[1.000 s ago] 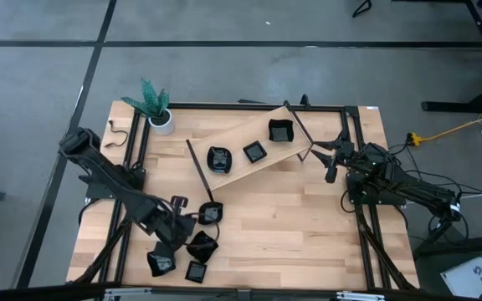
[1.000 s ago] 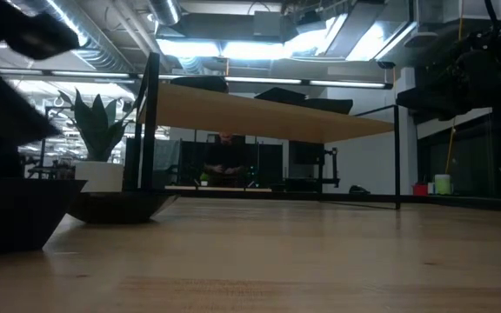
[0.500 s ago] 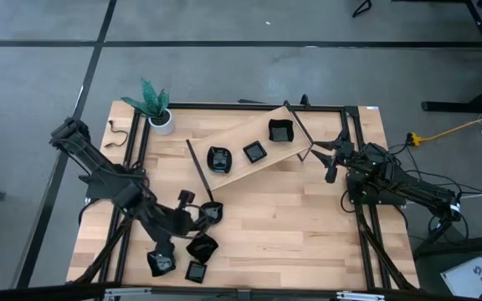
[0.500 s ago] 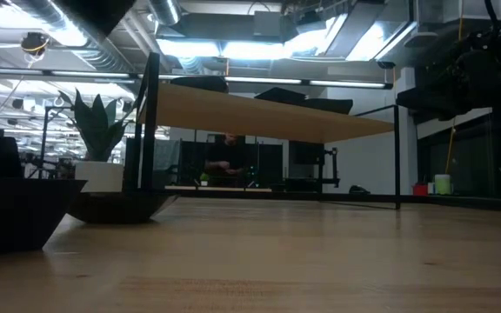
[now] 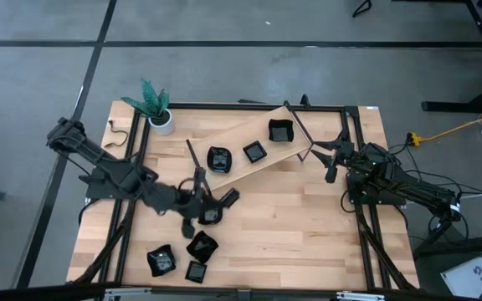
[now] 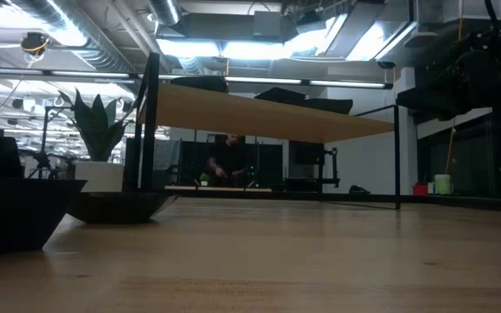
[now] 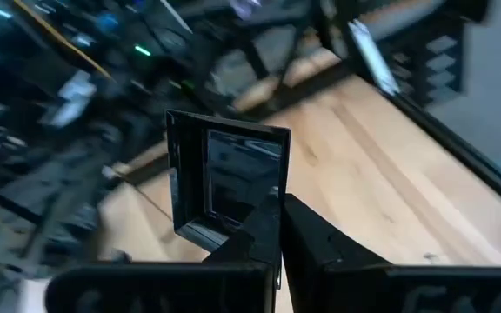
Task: Pick & Place Mini shaped plates
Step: Stack the black square plate on top of the black square plate on the shelf
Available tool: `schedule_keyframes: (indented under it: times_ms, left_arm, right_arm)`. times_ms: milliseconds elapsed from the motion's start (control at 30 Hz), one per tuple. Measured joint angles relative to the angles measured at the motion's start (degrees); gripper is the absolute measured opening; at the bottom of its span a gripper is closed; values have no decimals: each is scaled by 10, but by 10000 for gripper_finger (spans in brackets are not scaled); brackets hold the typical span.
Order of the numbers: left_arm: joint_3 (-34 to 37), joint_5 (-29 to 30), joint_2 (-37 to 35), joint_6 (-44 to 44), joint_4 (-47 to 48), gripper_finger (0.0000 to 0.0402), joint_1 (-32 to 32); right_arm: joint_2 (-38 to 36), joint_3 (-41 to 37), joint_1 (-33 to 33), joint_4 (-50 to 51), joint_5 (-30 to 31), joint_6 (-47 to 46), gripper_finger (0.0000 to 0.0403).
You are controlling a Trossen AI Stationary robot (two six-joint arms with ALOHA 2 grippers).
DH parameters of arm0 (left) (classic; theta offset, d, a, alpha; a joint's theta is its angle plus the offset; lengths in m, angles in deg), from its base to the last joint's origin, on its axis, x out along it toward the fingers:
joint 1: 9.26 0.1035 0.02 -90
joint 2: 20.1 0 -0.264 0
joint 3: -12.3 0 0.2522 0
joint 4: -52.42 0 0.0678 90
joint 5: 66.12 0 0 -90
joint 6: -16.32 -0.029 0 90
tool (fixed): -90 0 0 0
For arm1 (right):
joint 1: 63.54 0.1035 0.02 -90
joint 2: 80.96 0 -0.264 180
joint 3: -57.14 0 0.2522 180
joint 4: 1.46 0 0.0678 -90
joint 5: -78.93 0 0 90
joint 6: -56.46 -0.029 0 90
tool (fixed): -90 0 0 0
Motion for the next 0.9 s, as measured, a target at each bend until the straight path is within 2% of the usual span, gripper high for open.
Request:
schedule_keyframes:
  times_ms: [267,467,733,900]
  left_arm:
    - [0,-11,0,-57,-119,3,79]
    - [0,-11,13,-41,-168,3,131]
    - [0,-8,69,-9,-250,3,180]
    - [0,-2,101,-8,-256,3,196]
  right_arm:
    - [0,0,0,0,0,0,154]
    - [0,0,0,0,0,0,154]
    - [0,0,0,0,0,0,154]
    - [0,0,0,0,0,0,154]
